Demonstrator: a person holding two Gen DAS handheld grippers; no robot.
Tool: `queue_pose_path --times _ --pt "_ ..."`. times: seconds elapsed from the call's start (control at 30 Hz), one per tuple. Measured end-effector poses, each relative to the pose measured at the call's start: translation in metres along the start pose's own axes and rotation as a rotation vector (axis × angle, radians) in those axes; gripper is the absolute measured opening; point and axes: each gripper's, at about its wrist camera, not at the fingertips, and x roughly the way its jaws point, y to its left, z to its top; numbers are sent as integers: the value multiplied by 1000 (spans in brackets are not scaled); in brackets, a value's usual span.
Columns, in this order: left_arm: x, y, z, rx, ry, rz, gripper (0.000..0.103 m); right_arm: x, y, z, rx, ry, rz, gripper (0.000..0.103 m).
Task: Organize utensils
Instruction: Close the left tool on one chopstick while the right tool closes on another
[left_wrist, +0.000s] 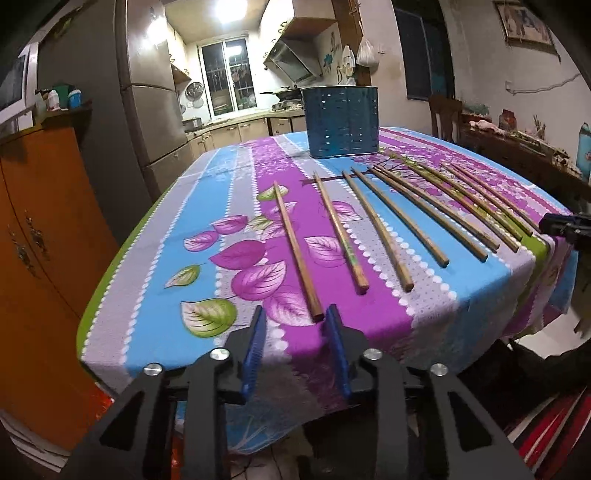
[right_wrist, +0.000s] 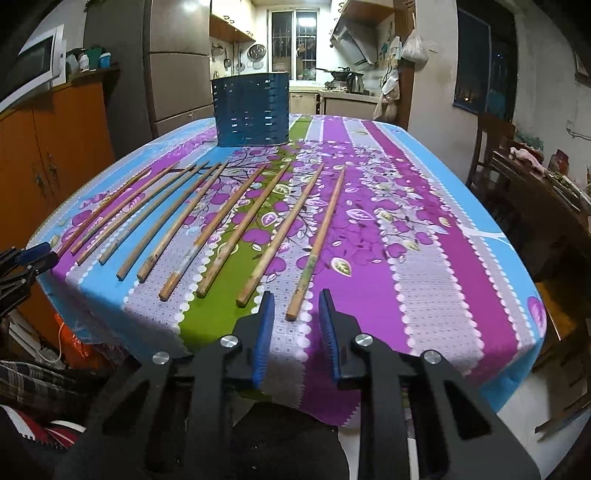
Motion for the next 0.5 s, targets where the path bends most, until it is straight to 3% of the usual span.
queue_pose_path --times 0.1,0.2,0.5 --pt "2 0 2 -8 -17 -12 27 3 2 1 5 1 10 23" --pt "5 -1 3 -4 -19 -13 17 4 3 1 1 -3 19 19" --pt "0 -13 -3 17 -40 2 9 9 4 0 13 2 3 14"
